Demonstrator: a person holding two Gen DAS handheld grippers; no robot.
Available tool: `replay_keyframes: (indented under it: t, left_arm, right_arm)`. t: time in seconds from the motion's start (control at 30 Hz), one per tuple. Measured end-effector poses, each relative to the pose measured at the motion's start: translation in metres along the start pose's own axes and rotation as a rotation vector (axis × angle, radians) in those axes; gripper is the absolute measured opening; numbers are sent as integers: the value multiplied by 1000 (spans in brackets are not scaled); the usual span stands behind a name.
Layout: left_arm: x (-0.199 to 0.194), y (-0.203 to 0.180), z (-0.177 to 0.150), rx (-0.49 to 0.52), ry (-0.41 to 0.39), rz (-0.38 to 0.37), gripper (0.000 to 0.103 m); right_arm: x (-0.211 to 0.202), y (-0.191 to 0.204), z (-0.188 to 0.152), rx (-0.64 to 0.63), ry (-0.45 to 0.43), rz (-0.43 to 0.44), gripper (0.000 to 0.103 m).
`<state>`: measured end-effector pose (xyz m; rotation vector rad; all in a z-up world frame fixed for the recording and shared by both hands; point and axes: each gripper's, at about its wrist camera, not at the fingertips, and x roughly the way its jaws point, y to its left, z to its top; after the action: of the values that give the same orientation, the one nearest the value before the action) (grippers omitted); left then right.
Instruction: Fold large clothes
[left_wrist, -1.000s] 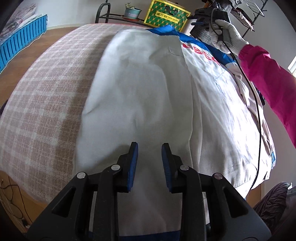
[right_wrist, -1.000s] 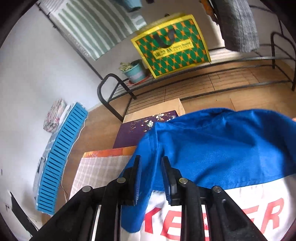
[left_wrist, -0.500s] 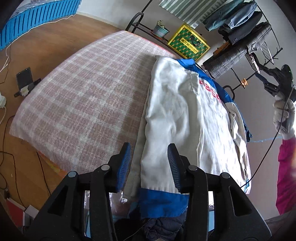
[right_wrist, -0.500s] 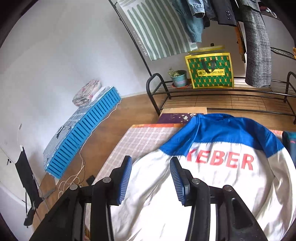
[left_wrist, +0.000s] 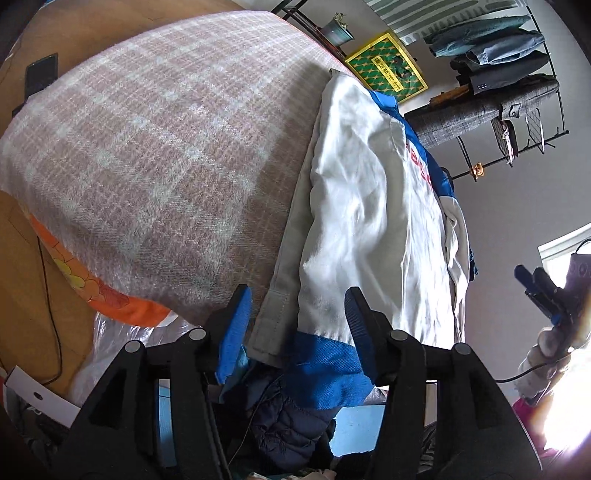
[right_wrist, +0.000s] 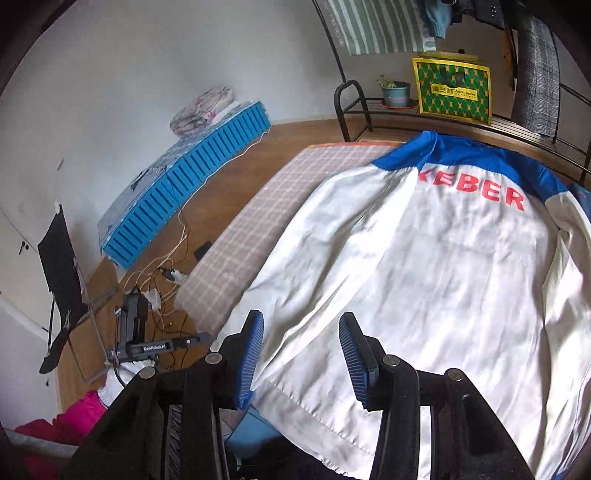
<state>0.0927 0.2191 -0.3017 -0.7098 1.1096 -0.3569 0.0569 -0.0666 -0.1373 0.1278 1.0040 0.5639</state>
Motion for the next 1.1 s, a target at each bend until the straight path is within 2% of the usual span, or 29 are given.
replay_keyframes:
  t: [0.1,0.2,0.37,0.43,0.5,0.6,0.67,0.73,0.77,0.8,0.87,0.9,0.93,0.97,1.1]
  left_arm:
    - [5,5,1,-28,-1,-10,53]
    - [14,10,-2,-81,18,-61,53]
    - [12,6,-6,-53,-6,-67,53]
    - [9,4,-8,-41,-18,-65,49]
    - [5,2,-10,-20,-31,-58,39]
    - [1,-3,-14,0,-49,-65,38]
    - [2,-5,-15,4,-58,-35,38]
    - [3,-4,-16,-2,-58,-10,39]
    - [5,-4,-17,-5,-56,-3,43]
    - [6,-4,-17,-8,-53,-2,53]
    - [12,-4,-19,-1,-40,-1,56]
    - [13,-7,-21,21,-48,13,54]
    - [13,-12,-21,55,-48,36,45]
    - [14,-17,-22,86,-48,70,21]
    - [4,-33,-27,166,-102,101,19]
  right_arm:
    - [41,17,-17,-40,50,-10,41]
    - [79,33,-24,-91,77,-41,39]
    - [134,37,-29,-104,148,-83,38]
    - [153,31,-33,-67,186,-88,38]
    - [168,27,-38,-56,216,-117,37]
    - [177,34,-44,-124,215,-165,39]
    - [178,40,-44,-164,234,-197,40]
    - [174,39,-41,-130,238,-153,40]
    - [170,39,-39,-122,231,-133,39]
    - [168,39,-38,-121,227,-129,40]
    - [169,36,-37,-108,241,-125,39]
    - [171,32,-38,-97,255,-118,40]
    - [172,29,-39,-90,270,-110,40]
    - [171,27,-39,-87,273,-109,39]
    - [156,23,-30,-42,256,-112,46]
